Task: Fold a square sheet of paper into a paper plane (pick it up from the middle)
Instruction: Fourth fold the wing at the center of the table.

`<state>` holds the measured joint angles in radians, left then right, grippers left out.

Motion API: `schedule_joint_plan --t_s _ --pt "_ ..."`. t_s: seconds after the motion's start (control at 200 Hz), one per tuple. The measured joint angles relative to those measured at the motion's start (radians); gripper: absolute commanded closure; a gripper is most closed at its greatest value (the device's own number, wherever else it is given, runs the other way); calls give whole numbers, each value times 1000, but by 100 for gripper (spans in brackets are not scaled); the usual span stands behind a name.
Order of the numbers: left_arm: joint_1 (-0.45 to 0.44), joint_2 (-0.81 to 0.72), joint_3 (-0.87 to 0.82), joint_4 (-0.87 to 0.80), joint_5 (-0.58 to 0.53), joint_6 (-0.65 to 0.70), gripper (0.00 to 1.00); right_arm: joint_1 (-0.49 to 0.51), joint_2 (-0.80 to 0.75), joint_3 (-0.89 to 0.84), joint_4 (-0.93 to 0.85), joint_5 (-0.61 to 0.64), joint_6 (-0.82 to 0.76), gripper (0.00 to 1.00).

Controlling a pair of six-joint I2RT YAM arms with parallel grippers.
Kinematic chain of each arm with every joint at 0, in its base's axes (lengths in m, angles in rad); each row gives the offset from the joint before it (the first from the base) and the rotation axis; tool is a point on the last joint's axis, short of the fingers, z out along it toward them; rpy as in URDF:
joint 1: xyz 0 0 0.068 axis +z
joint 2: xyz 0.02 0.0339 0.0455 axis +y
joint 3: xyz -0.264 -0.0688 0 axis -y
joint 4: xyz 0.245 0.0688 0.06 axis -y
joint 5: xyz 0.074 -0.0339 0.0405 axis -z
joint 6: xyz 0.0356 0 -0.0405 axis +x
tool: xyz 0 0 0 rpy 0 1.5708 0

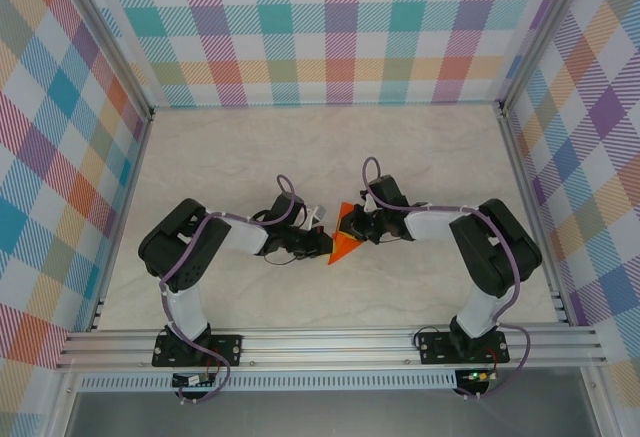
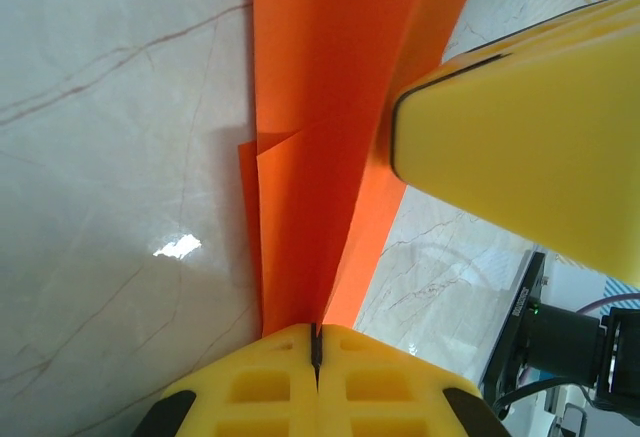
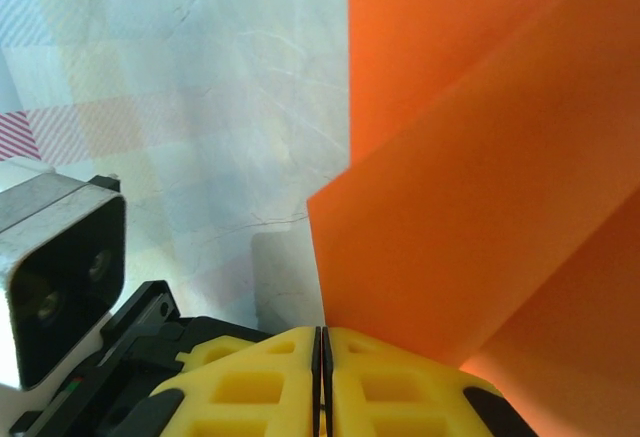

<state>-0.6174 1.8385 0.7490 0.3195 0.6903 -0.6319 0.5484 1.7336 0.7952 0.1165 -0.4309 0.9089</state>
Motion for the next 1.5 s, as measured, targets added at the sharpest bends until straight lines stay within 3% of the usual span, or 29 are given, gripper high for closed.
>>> schedule_joint_plan --t_s 0.245,0.685,0.95,1.5 --pt "3 5 -1 8 1 -32 100 -19 10 2 10 -11 -9 87" --pt "12 11 -29 77 8 -128 100 -82 -105 -8 -9 -51 -47 86" --pt "15 14 -29 80 16 -138 100 -50 -27 6 6 -109 -53 86" --pt "17 16 -28 79 22 -135 98 -50 98 77 14 -108 -64 87"
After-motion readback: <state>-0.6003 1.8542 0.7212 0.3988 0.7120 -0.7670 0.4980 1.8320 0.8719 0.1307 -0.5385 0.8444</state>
